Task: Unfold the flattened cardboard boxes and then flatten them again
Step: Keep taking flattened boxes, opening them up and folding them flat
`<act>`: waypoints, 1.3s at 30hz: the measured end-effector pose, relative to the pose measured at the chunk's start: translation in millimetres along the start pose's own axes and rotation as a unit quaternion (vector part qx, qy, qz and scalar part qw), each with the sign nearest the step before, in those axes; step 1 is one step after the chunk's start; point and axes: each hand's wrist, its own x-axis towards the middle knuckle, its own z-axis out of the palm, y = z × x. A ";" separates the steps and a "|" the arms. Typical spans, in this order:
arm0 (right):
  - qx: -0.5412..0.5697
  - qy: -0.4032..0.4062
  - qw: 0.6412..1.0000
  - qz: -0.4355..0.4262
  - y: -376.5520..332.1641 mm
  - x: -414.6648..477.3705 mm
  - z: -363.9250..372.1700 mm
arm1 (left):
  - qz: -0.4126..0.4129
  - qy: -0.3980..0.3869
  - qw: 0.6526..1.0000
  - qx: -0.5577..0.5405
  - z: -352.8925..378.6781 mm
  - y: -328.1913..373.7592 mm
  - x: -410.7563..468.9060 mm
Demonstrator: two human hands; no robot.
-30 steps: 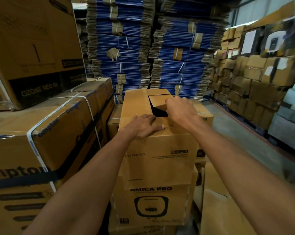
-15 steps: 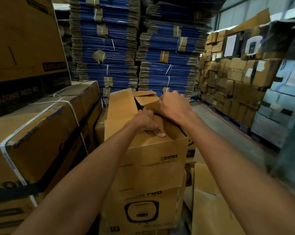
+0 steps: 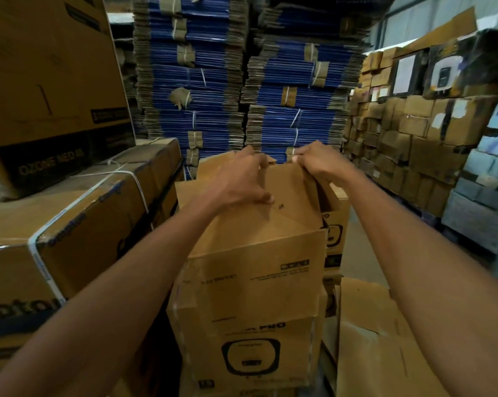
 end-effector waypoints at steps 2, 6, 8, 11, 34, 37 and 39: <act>0.151 -0.067 0.985 0.058 4.0 -4.9 -5.8 | 0.028 0.007 1.000 0.006 -3.4 3.3 -14.7; 0.272 -0.232 0.931 0.080 11.9 -15.2 -16.7 | 0.081 0.056 0.989 0.112 -21.0 31.1 -42.8; 0.235 -0.292 0.925 0.057 15.2 -20.4 -20.6 | 0.069 0.003 0.990 0.120 -28.8 40.9 -55.8; 0.171 -0.388 0.905 0.011 21.4 -29.6 -24.4 | 0.072 -0.192 0.979 0.006 -53.3 47.9 -76.1; -0.128 0.058 0.974 -0.180 72.4 -109.8 113.5 | 0.085 0.044 0.994 0.044 32.2 -26.9 -68.9; -0.118 0.069 0.971 -0.197 76.9 -108.3 115.6 | -0.008 0.165 0.986 0.015 0.4 -46.0 -80.4; -0.111 0.077 0.970 -0.201 79.0 -106.8 119.1 | -0.086 0.183 0.979 0.032 -18.8 -66.1 -92.9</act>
